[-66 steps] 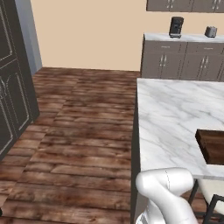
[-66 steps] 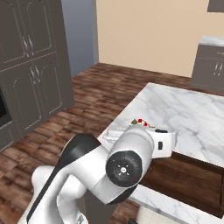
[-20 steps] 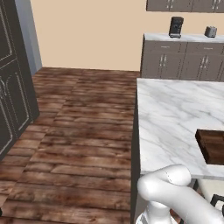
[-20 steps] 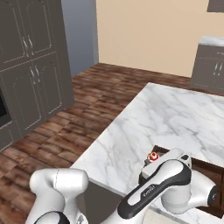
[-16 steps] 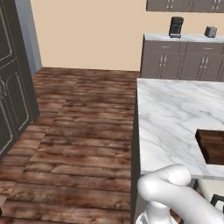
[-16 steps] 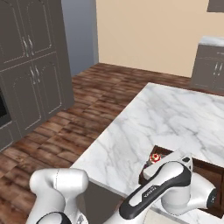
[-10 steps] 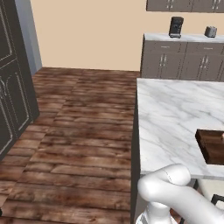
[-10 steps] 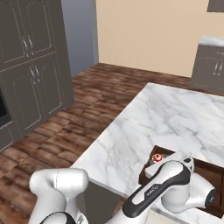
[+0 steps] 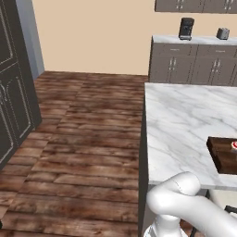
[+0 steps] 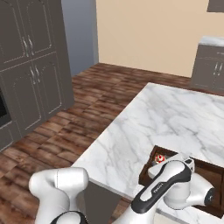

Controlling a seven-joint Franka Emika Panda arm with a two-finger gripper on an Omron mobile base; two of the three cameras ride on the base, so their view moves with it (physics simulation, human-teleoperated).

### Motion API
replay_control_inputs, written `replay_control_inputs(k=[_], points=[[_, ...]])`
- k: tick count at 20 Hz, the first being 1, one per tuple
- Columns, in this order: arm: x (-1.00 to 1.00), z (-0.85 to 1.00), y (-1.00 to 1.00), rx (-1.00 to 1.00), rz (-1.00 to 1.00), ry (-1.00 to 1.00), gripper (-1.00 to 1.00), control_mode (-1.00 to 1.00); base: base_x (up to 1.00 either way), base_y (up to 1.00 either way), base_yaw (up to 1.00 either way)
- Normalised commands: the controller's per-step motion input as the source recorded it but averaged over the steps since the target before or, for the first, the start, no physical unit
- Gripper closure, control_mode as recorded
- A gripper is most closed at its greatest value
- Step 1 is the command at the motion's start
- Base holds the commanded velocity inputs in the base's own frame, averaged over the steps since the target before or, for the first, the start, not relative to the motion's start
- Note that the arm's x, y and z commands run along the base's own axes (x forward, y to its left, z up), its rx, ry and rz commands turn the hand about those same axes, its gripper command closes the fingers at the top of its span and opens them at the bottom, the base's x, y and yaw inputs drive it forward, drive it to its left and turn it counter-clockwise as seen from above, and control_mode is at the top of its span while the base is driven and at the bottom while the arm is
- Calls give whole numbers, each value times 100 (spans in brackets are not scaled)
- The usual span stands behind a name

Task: Take the cupcake and donut from the fridge and place them on the empty tray on the dining counter.

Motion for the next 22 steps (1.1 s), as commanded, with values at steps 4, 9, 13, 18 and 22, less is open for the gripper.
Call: replay_control_inputs(k=[4,9,13,18,22], points=[[22,-33,-12,0,0,0,100,-100,0,0,0],[23,-28,-15,0,0,0,100,-100,0,0,0],[26,-24,-24,0,0,0,100,-100,0,0,0],[26,-22,-20,0,0,0,100,-100,0,0,0],[20,-27,-22,0,0,0,100,-100,0,0,0]])
